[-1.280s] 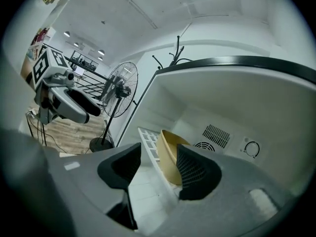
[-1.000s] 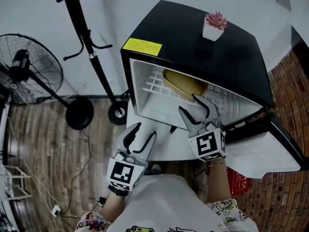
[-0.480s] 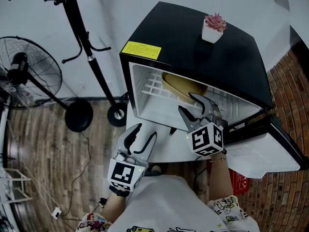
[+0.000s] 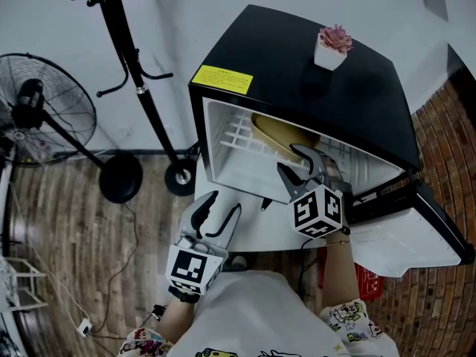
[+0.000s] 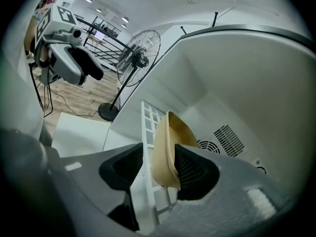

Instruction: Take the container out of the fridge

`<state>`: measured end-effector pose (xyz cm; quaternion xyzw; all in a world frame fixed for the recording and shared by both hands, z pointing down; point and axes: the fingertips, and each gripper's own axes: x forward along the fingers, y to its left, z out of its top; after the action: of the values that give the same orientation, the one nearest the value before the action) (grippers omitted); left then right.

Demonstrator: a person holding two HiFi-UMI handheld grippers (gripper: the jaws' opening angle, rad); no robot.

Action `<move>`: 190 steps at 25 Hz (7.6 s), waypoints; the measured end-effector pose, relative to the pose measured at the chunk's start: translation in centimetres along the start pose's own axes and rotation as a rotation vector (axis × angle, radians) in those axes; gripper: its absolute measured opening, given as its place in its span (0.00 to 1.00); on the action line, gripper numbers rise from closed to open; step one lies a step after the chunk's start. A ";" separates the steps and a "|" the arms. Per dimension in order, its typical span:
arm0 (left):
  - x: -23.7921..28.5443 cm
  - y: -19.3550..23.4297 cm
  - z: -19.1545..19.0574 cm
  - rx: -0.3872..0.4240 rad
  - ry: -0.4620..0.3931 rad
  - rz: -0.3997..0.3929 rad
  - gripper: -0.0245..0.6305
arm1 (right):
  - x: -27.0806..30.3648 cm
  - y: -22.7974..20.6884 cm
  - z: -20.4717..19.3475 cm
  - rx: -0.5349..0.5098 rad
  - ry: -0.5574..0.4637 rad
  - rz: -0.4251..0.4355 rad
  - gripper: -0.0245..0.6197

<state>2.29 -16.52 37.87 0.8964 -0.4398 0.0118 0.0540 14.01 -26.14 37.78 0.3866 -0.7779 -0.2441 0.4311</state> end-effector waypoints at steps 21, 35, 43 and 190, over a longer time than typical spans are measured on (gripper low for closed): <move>-0.4 0.3 0.5 -0.005 -0.016 0.015 0.33 | -0.2 -0.6 -0.2 -0.073 0.038 -0.016 0.15; -1.0 0.4 0.8 0.000 -0.027 0.017 0.29 | -0.6 -0.4 0.2 -0.085 0.040 -0.022 0.07; -1.9 0.4 0.9 0.005 -0.034 0.015 0.24 | -1.2 0.0 0.6 -0.082 0.046 -0.026 0.07; -2.6 -0.8 -3.0 0.012 0.056 -0.012 0.04 | -10.0 12.6 -2.9 0.992 -0.353 0.111 0.06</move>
<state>1.41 -13.63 40.59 0.8987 -0.4326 0.0391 0.0607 14.91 -10.78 43.41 0.4552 -0.8801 0.1149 0.0712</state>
